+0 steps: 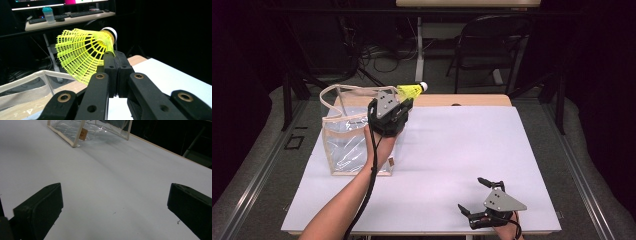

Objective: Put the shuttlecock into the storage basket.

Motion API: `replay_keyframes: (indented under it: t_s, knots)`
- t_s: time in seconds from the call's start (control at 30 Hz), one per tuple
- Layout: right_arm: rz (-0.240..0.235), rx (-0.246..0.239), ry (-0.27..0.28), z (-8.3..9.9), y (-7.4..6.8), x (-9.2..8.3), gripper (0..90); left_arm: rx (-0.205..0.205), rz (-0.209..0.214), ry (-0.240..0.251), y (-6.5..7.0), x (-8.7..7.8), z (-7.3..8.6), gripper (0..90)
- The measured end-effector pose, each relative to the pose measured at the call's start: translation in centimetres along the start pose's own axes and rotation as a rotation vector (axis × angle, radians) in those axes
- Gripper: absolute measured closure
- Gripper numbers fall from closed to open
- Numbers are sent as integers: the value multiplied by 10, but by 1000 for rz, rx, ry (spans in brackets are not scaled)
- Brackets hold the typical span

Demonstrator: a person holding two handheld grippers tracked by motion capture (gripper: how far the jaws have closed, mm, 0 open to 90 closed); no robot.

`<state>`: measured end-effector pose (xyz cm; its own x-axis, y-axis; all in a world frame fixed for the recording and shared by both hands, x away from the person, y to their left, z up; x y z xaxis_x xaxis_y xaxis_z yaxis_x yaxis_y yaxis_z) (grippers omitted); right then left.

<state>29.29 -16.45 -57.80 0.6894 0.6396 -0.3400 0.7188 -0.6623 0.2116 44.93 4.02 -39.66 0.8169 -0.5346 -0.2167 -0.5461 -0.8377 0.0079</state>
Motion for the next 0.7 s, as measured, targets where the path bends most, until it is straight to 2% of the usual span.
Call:
replay_keyframes:
  t_s: [0.7]
  knots:
    - [3, -2, -1, 0, 0, 0, 0, -10, -37, 25, -22, -11, -9, 895]
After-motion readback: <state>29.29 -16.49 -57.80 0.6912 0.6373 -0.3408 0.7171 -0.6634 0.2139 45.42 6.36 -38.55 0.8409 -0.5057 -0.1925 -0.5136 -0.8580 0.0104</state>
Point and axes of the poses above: each handheld gripper's, and its own axes: x roughly forward along the jaws, z roughly out of its underside, y roughly to its right, the point moved 9 cm from there along x, roughly forward along the jaws, and after that the axes turned 3 degrees about -x, right-handed, at the moved point
